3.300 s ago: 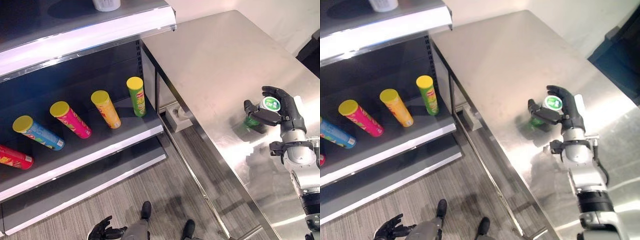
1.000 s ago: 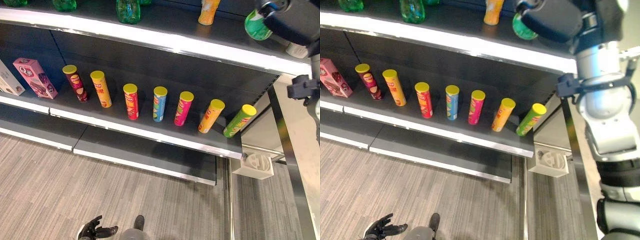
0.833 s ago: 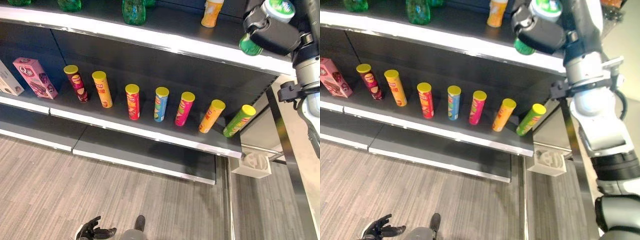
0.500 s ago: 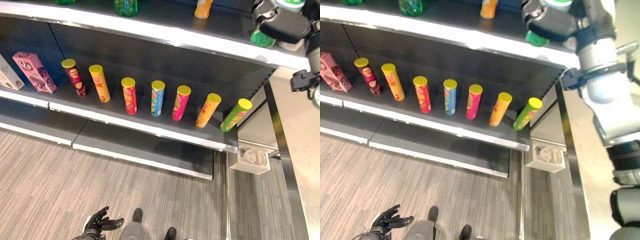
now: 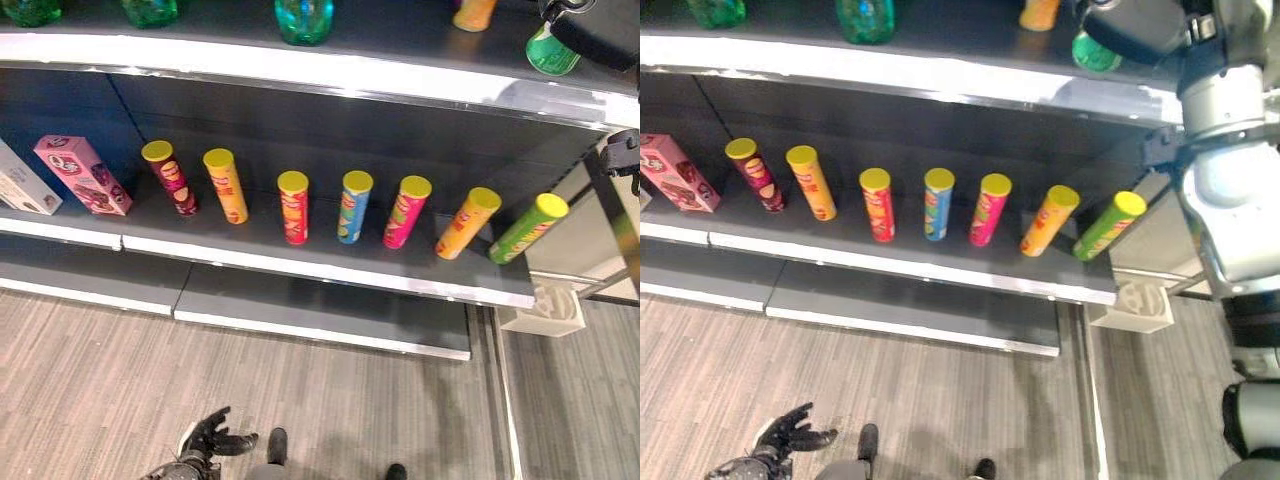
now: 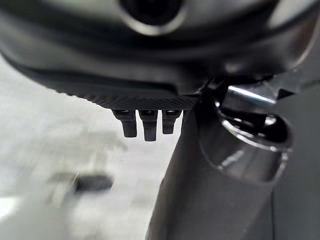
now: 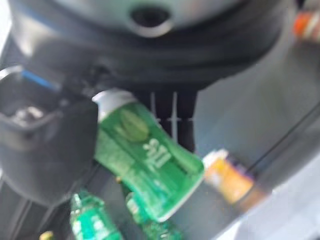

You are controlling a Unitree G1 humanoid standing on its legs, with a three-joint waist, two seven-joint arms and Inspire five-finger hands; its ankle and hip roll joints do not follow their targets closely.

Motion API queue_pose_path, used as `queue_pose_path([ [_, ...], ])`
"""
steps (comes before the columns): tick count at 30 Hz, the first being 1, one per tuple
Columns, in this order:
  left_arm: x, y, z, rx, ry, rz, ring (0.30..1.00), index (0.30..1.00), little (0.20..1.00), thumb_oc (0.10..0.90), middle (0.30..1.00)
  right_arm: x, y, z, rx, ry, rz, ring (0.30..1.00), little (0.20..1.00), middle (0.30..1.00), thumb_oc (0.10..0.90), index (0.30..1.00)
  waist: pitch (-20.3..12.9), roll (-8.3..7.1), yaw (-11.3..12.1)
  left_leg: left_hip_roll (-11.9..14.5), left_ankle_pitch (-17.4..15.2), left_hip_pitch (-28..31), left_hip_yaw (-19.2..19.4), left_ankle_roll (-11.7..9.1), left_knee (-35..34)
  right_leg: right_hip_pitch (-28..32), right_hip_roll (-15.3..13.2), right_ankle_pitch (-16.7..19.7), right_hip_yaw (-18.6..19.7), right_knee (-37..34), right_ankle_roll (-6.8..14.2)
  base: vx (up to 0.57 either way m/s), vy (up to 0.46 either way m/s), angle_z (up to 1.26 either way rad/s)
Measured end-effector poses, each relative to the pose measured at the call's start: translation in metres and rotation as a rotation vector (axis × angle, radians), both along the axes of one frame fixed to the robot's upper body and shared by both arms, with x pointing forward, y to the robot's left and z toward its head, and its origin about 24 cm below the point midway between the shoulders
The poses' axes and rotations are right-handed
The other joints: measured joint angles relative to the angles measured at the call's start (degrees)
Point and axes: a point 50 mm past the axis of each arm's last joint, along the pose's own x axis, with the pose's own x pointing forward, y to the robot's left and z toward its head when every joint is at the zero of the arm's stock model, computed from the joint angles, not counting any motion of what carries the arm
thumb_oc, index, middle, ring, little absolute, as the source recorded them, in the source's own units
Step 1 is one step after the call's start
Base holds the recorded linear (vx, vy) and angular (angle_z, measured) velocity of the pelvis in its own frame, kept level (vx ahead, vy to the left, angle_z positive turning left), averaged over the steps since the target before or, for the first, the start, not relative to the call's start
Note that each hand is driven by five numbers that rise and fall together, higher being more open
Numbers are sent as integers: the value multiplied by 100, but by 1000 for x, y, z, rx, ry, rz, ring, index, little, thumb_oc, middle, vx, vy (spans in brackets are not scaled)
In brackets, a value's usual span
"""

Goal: Put the goods on the table back onto the shelves and tidy them up.

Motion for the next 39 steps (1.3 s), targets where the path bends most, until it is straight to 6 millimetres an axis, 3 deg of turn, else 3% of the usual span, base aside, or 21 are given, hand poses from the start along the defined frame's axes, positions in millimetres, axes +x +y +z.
queue_pose_path([
  [3, 0, 25, 11, 76, -5, 24, 900, 900, 900, 800, 900, 7, -2, -4, -4, 23, -17, 300, 300, 300, 400, 300, 42, -22, 76, -24, -40, 7, -70, 199, -20, -158, 71, -67, 125, 223, 166, 0, 63, 4],
  [4, 0, 23, 9, 71, -1, 19, 900, 900, 900, 800, 900, 12, -9, -4, 8, 46, -53, 300, 300, 300, 400, 300, 74, -23, 19, 26, -34, -2, -178, 192, 7, 50, 405, -402, 641, -446, 409, 94, -43, 40],
  [5, 0, 23, 10, 70, -4, 21, 900, 900, 900, 800, 900, 14, -13, -3, 23, 51, -73, 300, 300, 300, 400, 300, 100, -172, -28, -105, -14, 19, -289, 152, -3, 187, 537, -277, 781, -744, 143, 134, -81, 56],
  [6, -7, 8, 0, 13, 11, 34, 900, 900, 900, 800, 900, 15, -11, -1, 27, 48, -68, 300, 300, 300, 400, 300, 89, -65, -81, -9, 15, 84, -324, 81, -79, 250, 618, -255, 762, -742, 51, 118, -75, 31],
  [10, -29, -25, -17, -85, 79, 15, 900, 900, 900, 800, 900, 16, -5, 1, 9, 47, -54, 300, 300, 300, 400, 300, 89, -63, -95, 202, 4, 188, -303, -48, -79, 338, 861, -276, 726, -732, -9, 77, -62, -3],
  [12, -29, -32, -19, -107, 74, 12, 900, 900, 900, 800, 900, 16, -4, 4, 7, 41, -50, 300, 300, 300, 400, 300, 88, -68, -91, 274, 22, 188, -338, -91, -79, 358, 927, -281, 709, -702, -24, 34, -43, 5],
  [20, -26, -18, -15, -66, 70, 17, 900, 900, 900, 800, 900, 38, -8, -5, 10, 147, -93, 300, 300, 300, 400, 300, -64, -276, -16, 281, 100, 113, -571, -154, -79, 428, 919, -274, 494, -703, -82, 24, -58, 15],
  [24, -26, -18, -15, -67, 69, 20, 900, 900, 900, 800, 900, 47, -15, -7, 29, 188, -132, 300, 300, 300, 400, 300, -86, -263, 93, 273, 115, 96, -619, -153, -78, 445, 914, -274, 428, -702, -82, 5, -40, 8],
  [28, -30, -17, -16, -84, 74, 47, 900, 900, 900, 800, 900, 61, -52, -16, 142, 318, -263, 300, 300, 300, 400, 300, -186, -108, 253, 251, 175, -27, -825, -160, -78, 444, 916, -275, 233, -702, -83, 21, -48, 23],
  [39, -39, -18, -19, -88, 102, 57, 900, 900, 900, 800, 900, 64, -54, -23, 169, 378, -237, 300, 300, 300, 400, 300, -225, -51, 217, 266, 253, -213, -1070, -201, -78, 409, 966, -306, 6, -702, -141, 7, -20, 12],
])
